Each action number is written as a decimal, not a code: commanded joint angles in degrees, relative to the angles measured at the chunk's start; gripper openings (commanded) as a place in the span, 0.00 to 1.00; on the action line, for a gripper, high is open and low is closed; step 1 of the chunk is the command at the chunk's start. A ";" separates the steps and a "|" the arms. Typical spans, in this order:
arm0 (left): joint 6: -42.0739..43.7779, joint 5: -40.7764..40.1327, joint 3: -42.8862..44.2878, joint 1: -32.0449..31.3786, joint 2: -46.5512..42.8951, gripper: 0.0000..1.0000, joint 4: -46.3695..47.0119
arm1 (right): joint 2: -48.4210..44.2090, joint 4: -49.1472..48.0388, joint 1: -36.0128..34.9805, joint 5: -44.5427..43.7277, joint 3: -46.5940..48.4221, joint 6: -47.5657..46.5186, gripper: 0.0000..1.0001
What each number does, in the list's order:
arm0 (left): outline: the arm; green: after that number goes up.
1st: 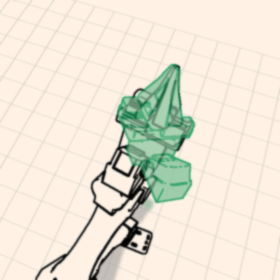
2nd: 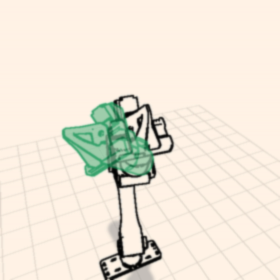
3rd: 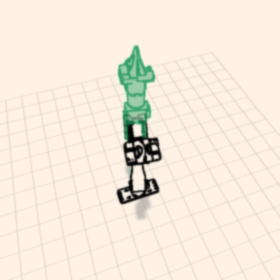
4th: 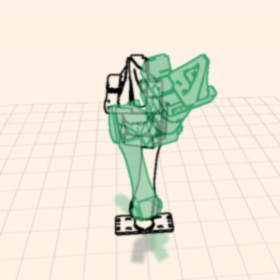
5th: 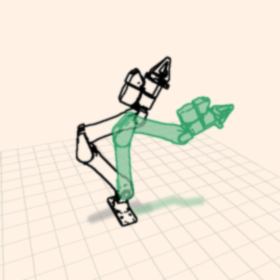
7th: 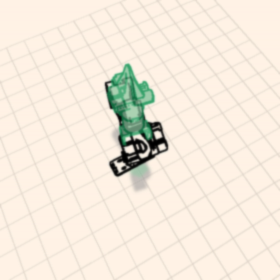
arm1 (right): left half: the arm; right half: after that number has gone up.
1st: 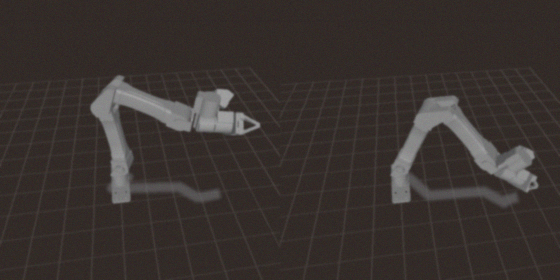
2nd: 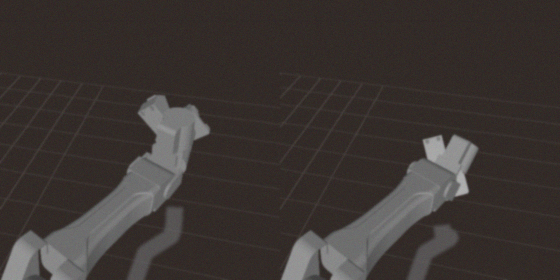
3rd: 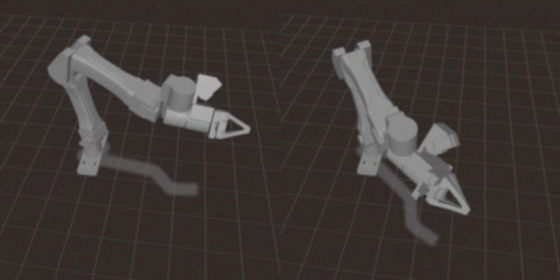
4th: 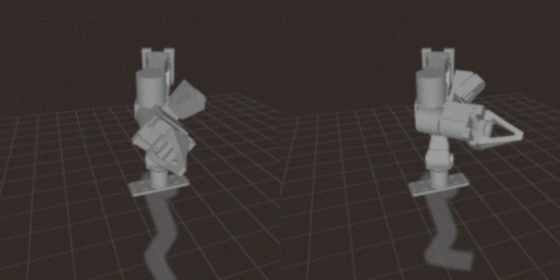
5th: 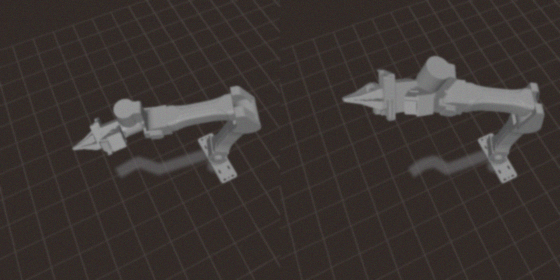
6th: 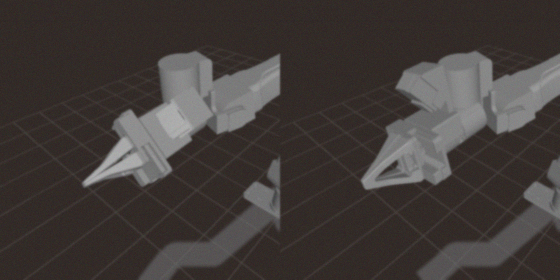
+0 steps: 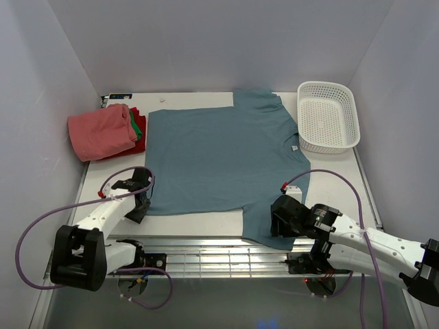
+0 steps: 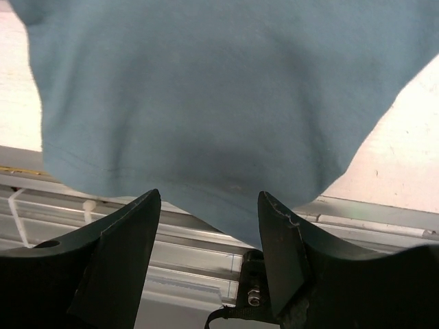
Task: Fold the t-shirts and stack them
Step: Flatten the tshirt out
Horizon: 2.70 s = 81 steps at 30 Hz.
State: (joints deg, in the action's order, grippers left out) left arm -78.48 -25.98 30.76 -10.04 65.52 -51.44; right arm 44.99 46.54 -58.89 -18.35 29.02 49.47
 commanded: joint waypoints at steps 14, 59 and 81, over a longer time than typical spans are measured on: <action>4.82 2.59 3.78 -0.15 8.85 0.00 9.16 | 12.22 7.68 -0.17 2.35 4.56 6.86 0.64; 10.36 4.44 6.33 -0.07 -8.39 0.00 5.21 | 28.30 13.13 -1.05 4.90 7.81 8.36 0.46; 10.19 4.97 5.89 0.11 -12.78 0.00 1.78 | 31.30 13.84 -1.75 7.10 7.64 4.93 0.31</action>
State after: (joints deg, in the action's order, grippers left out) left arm -68.38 -21.02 35.42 -10.24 53.78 -48.66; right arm 75.66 58.78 -60.14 -11.60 35.92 55.22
